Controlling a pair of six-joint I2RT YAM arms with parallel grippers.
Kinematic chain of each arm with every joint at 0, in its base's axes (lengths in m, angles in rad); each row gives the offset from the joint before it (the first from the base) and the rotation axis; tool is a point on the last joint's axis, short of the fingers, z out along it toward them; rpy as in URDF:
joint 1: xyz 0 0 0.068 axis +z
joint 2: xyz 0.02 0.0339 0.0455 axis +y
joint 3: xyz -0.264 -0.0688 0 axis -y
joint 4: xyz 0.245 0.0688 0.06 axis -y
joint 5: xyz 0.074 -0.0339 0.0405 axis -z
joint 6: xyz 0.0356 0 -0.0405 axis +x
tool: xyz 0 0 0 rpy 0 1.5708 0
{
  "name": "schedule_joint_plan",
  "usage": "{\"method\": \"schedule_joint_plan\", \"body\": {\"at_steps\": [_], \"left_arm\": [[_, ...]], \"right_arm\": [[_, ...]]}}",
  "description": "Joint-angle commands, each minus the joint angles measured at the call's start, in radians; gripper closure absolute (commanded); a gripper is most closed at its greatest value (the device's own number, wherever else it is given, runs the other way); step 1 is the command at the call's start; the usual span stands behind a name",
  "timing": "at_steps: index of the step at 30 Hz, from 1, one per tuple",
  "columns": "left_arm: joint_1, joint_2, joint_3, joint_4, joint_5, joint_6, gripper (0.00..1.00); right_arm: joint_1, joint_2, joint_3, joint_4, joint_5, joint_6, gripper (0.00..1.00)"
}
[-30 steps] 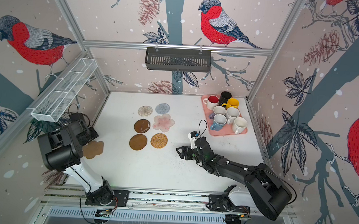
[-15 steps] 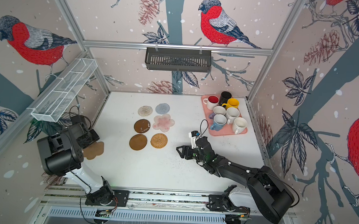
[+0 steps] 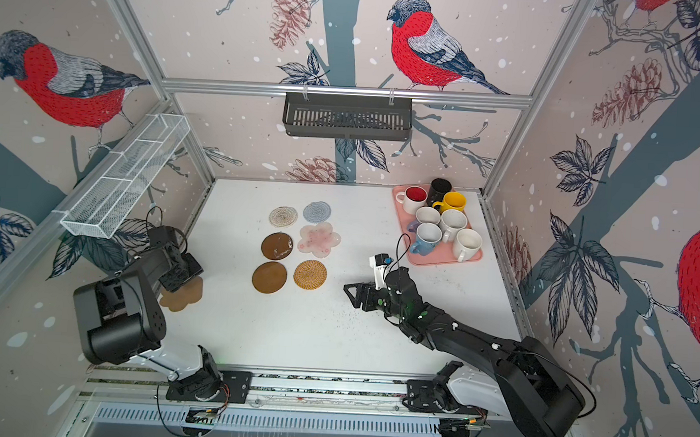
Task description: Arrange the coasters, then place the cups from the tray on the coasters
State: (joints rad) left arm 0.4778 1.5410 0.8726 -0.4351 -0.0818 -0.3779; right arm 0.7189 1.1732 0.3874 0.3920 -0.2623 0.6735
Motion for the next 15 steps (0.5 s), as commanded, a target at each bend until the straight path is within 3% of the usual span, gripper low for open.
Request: {"method": "schedule_joint_plan", "body": {"at_steps": [1,5,15], "left_arm": [[0.038,-0.004,0.034,-0.061,0.002,-0.003,0.38],[0.09,0.001,0.06,-0.091,0.032,0.068,0.2],[0.122,0.022,0.041,-0.07,0.025,0.135,0.15]], "right_arm": [[0.001,-0.005,-0.001,0.005,0.008,-0.012,0.24],[0.001,-0.006,-0.002,0.002,0.011,-0.014,0.24],[0.001,0.001,-0.001,0.004,0.011,-0.013,0.24]]}}
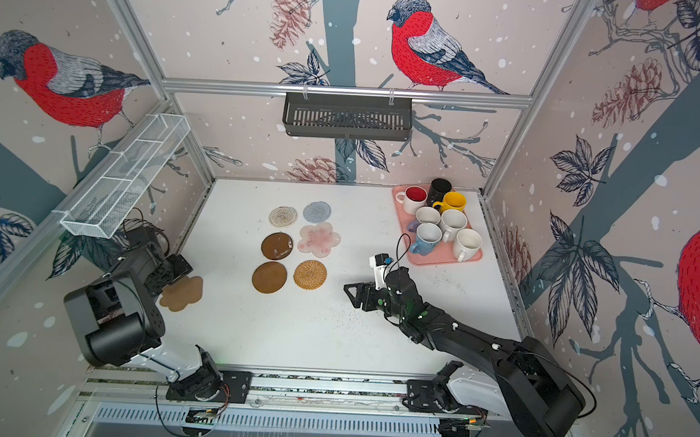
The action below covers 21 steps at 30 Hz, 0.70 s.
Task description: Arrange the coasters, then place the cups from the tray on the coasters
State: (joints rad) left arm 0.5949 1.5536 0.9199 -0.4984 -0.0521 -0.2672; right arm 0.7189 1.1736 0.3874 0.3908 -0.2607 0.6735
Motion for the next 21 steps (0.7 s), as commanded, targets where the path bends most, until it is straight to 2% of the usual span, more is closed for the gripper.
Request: {"method": "schedule_joint_plan", "body": {"at_steps": [1,7,14,21], "left_arm": [[0.004,0.012,-0.006,-0.004,-0.012,0.025,0.15],[0.011,0.032,0.017,-0.011,-0.049,0.024,0.11],[0.038,0.071,0.017,-0.003,-0.036,0.015,0.07],[0.041,0.092,-0.008,0.036,-0.005,0.022,0.12]], "right_arm": [[0.001,-0.001,-0.001,0.004,0.012,-0.014,0.24],[0.001,0.001,-0.001,0.003,0.017,-0.017,0.24],[0.001,0.018,0.002,0.007,0.014,-0.017,0.24],[-0.003,0.027,0.004,0.007,0.015,-0.018,0.24]]}}
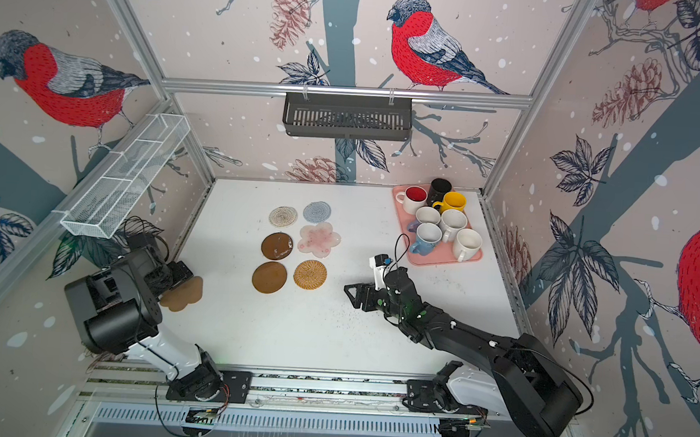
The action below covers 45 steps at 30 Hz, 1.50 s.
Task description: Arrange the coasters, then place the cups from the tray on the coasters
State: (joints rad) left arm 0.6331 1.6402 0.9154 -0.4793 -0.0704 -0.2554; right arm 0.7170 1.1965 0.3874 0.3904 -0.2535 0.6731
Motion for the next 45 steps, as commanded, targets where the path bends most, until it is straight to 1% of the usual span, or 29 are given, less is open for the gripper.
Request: {"method": "schedule_joint_plan", "body": {"at_steps": [1,6,9,10,14,16,20,27,38,45], "left_arm": [[0.003,0.004,-0.003,0.019,0.023,0.011,0.14],[0.003,-0.019,-0.012,0.024,0.046,0.015,0.21],[0.004,-0.009,-0.015,0.02,0.049,0.015,0.22],[0.003,-0.007,-0.014,0.018,0.044,0.013,0.22],[0.003,-0.014,0.004,0.004,0.021,0.011,0.12],[0.003,-0.012,0.016,-0.002,0.016,0.012,0.1],[0.004,0.003,0.038,-0.012,0.002,0.011,0.07],[0.008,0.052,0.043,-0.004,0.002,0.013,0.07],[-0.003,0.059,0.009,0.015,0.075,0.031,0.17],[-0.046,0.055,-0.008,0.005,0.082,0.023,0.17]], "right_arm": [[0.001,0.006,0.004,0.008,0.007,-0.017,0.24],[0.002,0.008,0.004,0.013,0.0,-0.015,0.24],[0.002,-0.001,0.002,0.007,0.006,-0.016,0.24],[0.0,-0.004,0.002,0.005,0.009,-0.017,0.24],[0.0,-0.012,0.0,0.0,0.017,-0.019,0.24],[0.0,-0.009,0.002,0.0,0.017,-0.02,0.24],[0.0,-0.006,0.001,0.0,0.018,-0.02,0.24],[-0.004,0.006,0.004,0.0,0.019,-0.023,0.24],[-0.004,0.003,0.004,0.003,0.013,-0.018,0.24],[-0.004,-0.02,-0.001,-0.005,0.021,-0.021,0.24]]}}
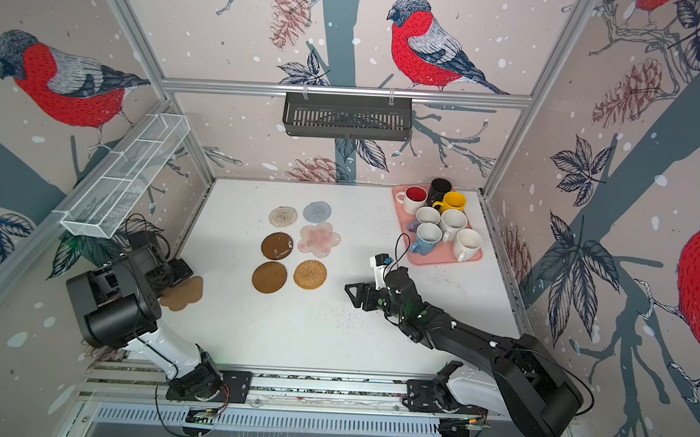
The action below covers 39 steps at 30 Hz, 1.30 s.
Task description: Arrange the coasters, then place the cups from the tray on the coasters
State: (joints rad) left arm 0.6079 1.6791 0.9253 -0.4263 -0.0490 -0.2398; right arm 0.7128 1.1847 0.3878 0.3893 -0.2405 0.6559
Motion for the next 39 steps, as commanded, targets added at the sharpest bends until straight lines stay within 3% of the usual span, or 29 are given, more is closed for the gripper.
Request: {"method": "schedule_joint_plan", "body": {"at_steps": [1,14,28,39], "left_arm": [[-0.033,0.017,-0.019,-0.049,0.062,0.004,0.18],[-0.12,-0.011,-0.058,-0.043,0.141,-0.042,0.22],[-0.354,-0.006,-0.093,-0.059,0.133,-0.041,0.24],[-0.367,-0.045,0.044,-0.136,0.096,-0.016,0.23]], "right_arm": [[0.001,-0.011,-0.001,-0.003,0.007,-0.004,0.24],[0.002,-0.029,-0.004,-0.005,0.005,-0.001,0.24],[0.001,-0.076,-0.008,-0.032,0.036,-0.01,0.24],[0.002,-0.044,-0.004,-0.026,0.041,-0.013,0.24]]}}
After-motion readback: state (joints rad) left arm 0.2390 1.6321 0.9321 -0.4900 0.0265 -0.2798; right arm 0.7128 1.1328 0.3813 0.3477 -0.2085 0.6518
